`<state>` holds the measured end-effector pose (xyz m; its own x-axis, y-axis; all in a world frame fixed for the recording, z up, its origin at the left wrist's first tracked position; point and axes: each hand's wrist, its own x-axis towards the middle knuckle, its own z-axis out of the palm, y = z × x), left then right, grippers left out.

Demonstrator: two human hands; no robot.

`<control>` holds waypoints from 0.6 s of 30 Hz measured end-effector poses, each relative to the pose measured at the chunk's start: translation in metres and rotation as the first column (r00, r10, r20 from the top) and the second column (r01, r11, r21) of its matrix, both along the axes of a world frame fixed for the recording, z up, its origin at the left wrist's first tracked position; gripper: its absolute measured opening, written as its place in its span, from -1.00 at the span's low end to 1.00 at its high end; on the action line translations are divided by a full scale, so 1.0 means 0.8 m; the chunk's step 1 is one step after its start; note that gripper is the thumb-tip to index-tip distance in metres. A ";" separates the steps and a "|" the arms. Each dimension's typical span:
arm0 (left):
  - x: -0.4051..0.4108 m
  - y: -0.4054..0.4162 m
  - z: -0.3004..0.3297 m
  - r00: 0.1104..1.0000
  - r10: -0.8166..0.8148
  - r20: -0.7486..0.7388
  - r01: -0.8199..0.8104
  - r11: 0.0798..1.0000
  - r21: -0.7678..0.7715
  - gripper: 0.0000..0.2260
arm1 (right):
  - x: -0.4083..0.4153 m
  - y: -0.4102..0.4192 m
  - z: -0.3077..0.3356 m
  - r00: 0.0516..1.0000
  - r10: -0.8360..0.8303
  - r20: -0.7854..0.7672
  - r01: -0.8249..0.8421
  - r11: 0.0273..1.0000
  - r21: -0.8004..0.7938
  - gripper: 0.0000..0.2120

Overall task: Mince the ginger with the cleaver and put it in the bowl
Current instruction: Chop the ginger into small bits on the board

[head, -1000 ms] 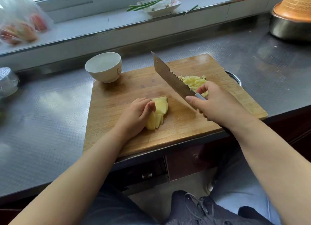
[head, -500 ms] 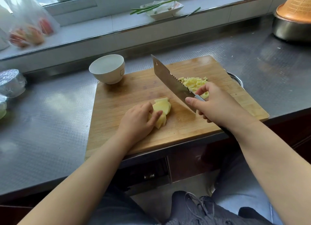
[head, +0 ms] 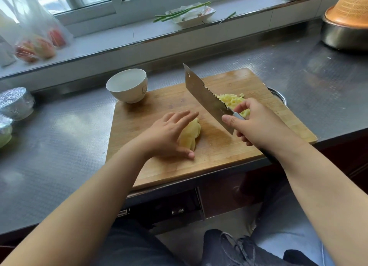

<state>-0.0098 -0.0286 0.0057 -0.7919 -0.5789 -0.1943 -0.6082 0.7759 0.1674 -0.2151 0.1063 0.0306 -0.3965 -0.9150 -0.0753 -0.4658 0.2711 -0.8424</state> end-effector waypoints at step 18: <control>-0.041 -0.059 -0.025 0.999 -0.044 0.011 0.045 0.921 -0.386 -0.62 | -0.005 0.001 0.002 0.998 -0.031 0.060 0.036 0.995 -0.091 -0.73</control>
<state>-0.0427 -0.0761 -0.0144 -0.8185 -0.5734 0.0361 -0.5716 0.8063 -0.1519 -0.2193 0.1073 0.0323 -0.4247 -0.9052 -0.0153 -0.4071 0.2061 -0.8898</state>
